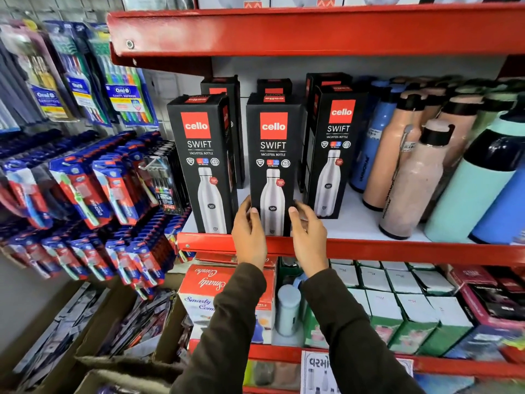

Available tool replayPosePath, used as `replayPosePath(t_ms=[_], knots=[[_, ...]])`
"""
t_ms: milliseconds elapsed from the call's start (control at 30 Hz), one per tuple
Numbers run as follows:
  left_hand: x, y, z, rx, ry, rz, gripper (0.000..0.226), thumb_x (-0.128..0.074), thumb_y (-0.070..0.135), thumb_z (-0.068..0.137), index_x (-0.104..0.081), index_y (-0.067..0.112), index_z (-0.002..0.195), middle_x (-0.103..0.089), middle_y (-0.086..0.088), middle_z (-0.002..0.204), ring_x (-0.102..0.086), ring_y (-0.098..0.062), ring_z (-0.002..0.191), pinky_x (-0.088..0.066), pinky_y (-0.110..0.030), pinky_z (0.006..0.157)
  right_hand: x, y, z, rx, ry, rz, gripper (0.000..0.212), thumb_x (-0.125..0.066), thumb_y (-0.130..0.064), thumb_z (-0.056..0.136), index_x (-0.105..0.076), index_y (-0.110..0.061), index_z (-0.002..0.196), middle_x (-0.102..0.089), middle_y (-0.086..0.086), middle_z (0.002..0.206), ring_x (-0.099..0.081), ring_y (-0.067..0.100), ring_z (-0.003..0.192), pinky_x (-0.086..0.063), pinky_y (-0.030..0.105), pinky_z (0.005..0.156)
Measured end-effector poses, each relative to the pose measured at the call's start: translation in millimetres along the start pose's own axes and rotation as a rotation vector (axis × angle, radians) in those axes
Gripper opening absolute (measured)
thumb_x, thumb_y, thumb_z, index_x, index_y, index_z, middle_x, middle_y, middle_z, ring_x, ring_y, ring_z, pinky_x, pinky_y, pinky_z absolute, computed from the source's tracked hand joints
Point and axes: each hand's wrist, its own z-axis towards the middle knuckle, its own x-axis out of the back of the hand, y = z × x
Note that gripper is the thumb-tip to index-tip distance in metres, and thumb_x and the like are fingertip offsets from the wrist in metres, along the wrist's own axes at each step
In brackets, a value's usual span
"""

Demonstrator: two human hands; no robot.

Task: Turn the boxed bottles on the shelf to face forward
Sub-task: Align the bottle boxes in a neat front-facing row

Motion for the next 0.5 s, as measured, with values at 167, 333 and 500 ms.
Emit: replayPosePath(t_ms=[167,333,500], knots=[[-19,12,-19,-0.184,0.188,0.016,0.039,-0.048,0.019,0.1,-0.047,0.02,0.139,-0.048,0.001,0.138,-0.043,-0.012,0.132,-0.037,-0.045,0.113,28,-1,12,0.067,0.17,-0.002,0.031,-0.051,-0.028,0.1,-0.058,-0.02,0.129,-0.056,-0.002,0.125,-0.05,-0.022,0.097,-0.038,-0.003,0.077],[-55,28,-31,-0.416,0.232,0.091,0.038,-0.044,0.021,0.1,-0.047,0.024,0.139,-0.042,0.008,0.139,-0.033,-0.002,0.136,-0.024,-0.023,0.114,65,4,39,0.099,0.267,-0.012,0.032,-0.05,-0.029,0.1,-0.055,-0.019,0.131,-0.054,0.002,0.13,-0.055,0.01,0.115,-0.042,0.008,0.092],[-106,34,-34,-0.503,-0.084,0.051,0.042,-0.038,0.017,0.104,-0.04,0.021,0.146,-0.04,0.009,0.147,-0.035,-0.01,0.141,-0.027,-0.026,0.118,87,11,73,0.043,0.204,-0.051,0.04,-0.051,-0.026,0.099,-0.048,-0.017,0.138,-0.049,0.008,0.14,-0.048,0.027,0.131,-0.038,0.048,0.111]])
